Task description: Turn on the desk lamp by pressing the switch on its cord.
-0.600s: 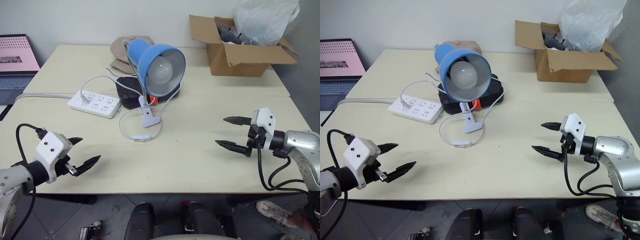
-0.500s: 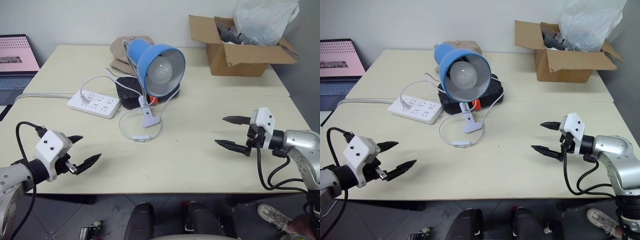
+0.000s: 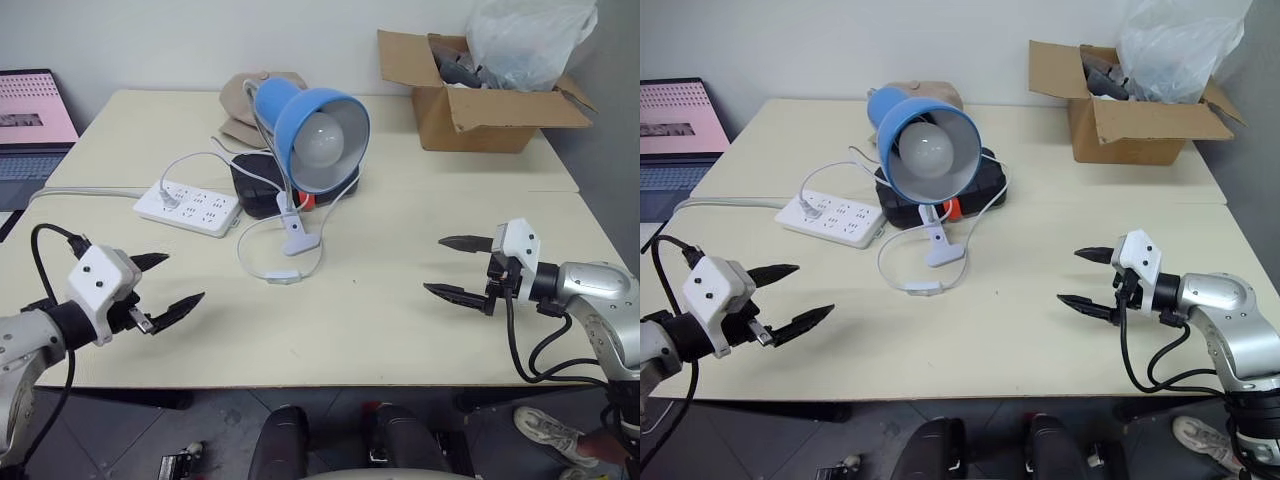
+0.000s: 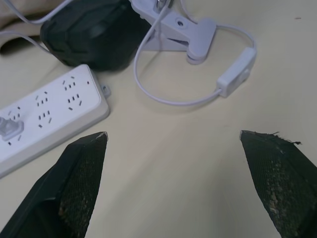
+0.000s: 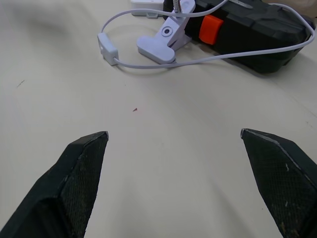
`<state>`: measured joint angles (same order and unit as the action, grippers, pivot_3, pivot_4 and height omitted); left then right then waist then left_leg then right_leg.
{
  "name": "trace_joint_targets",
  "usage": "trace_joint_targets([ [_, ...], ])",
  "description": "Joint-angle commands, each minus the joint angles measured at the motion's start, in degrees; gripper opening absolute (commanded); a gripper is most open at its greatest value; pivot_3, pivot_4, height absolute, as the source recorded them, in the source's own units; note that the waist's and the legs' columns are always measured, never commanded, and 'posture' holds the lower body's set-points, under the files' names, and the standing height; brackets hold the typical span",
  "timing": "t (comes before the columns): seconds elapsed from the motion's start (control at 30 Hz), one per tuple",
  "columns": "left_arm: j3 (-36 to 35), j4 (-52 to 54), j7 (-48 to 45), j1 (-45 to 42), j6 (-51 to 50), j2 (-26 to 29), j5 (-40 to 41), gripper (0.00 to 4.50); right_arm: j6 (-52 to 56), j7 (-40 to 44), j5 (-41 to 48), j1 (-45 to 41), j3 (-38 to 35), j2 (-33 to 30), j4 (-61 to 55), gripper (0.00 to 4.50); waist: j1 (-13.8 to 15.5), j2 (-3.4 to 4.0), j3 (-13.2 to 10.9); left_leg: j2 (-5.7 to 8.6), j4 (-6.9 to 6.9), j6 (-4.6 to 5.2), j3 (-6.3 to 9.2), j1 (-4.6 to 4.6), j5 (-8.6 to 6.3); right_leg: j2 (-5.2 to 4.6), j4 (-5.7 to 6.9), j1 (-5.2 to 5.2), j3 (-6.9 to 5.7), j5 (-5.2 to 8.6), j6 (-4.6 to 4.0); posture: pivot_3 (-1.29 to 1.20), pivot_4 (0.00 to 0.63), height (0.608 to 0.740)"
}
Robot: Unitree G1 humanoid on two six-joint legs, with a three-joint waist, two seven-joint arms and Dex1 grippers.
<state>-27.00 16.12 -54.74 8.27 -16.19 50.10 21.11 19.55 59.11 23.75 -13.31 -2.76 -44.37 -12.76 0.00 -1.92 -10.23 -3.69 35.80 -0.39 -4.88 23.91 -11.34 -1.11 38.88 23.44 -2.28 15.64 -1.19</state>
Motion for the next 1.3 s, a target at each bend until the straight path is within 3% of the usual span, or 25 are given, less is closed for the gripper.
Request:
trace_joint_targets([
  [0.03,2.6,-0.4,-5.2,-0.6,3.5,3.2,-0.5,4.46,1.1,-1.3,-0.2,-1.2,0.6,0.2,-3.4,4.50,0.0,0.00,0.0,0.00,0.00,-0.01,-0.01,0.00,0.00,0.00,0.00,0.00,0.00,-0.02,0.04,0.00,0.150,0.740],
  [0.17,11.4,-7.2,-8.2,-6.4,10.9,5.5,-6.6,4.46,8.2,-5.3,-2.7,-1.0,3.8,-0.9,-6.5,4.50,0.0,0.03,0.0,-0.01,-0.05,-0.02,0.00,0.00,-0.01,0.00,0.02,0.07,-0.02,-0.01,0.02,0.00,0.150,0.740],
  [0.5,28.3,-25.4,-11.4,-27.4,18.3,-1.7,-13.5,4.46,14.4,-8.8,-0.6,1.3,4.7,0.9,-15.9,4.50,0.5,0.03,0.0,0.02,0.02,0.00,-0.03,0.19,0.00,0.01,0.01,0.12,-0.03,-0.07,0.13,0.00,0.150,0.740],
  [0.9,36.2,-45.8,-14.7,-40.6,30.4,-8.0,-19.3,4.46,17.4,-12.0,0.5,4.4,4.1,1.3,-22.1,4.50,0.0,-0.02,0.0,0.02,0.20,0.01,0.07,0.28,0.01,0.13,0.08,0.13,-0.02,-0.13,0.25,0.00,0.150,0.740],
  [1.0,36.5,-48.1,-15.6,-41.8,31.9,-8.4,-19.6,4.02,17.7,-12.5,0.9,5.1,3.5,0.9,-22.8,4.50,0.0,-0.02,0.0,0.02,0.23,0.01,0.09,0.28,0.01,0.13,0.08,0.11,-0.04,-0.14,0.26,0.00,0.150,0.740],
  [1.3,37.2,-49.3,-18.2,-42.7,33.6,-9.1,-19.9,2.12,18.1,-12.8,1.5,5.5,2.7,0.4,-23.5,4.50,0.0,-0.03,0.0,0.02,0.25,0.03,0.11,0.25,0.02,0.13,0.11,0.08,-0.04,-0.17,0.29,0.00,0.150,0.740],
])
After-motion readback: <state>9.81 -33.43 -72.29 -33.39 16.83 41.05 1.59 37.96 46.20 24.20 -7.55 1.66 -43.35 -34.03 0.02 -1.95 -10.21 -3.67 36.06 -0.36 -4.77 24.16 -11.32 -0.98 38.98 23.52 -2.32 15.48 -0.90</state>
